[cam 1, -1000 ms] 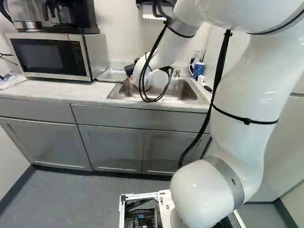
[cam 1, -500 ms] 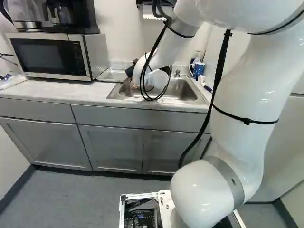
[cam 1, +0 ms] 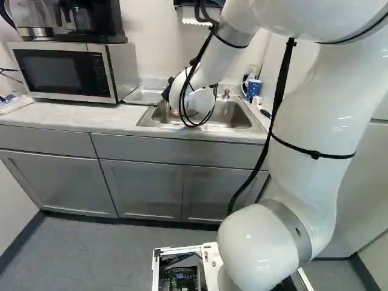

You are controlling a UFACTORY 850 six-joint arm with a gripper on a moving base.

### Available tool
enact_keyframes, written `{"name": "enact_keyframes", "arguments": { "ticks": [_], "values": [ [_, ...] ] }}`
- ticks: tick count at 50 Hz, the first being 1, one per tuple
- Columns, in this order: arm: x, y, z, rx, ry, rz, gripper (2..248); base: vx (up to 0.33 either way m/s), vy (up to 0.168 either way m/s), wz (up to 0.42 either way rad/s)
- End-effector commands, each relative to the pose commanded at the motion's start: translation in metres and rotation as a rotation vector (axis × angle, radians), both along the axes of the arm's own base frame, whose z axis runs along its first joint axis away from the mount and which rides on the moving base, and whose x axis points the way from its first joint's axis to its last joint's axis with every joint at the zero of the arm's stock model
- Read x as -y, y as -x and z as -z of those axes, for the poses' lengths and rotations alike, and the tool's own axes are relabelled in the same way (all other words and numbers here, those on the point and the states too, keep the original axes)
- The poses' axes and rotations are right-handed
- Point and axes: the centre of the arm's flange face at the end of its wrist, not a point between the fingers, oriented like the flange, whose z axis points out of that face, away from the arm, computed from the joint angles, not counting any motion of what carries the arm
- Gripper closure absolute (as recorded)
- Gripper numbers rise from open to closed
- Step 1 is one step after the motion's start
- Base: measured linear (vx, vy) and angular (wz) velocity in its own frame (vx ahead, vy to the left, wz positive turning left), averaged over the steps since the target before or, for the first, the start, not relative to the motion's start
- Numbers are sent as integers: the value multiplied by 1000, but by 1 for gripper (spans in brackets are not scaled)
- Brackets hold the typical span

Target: Rinse the cup and place it in the tray

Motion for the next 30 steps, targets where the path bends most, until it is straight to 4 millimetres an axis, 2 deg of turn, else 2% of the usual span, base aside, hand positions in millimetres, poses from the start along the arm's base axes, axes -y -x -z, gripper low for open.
{"name": "enact_keyframes", "arguments": {
  "ticks": [30],
  "values": [
    [0,0,0,76,306,-34,125,0,0,0]
  ]
}}
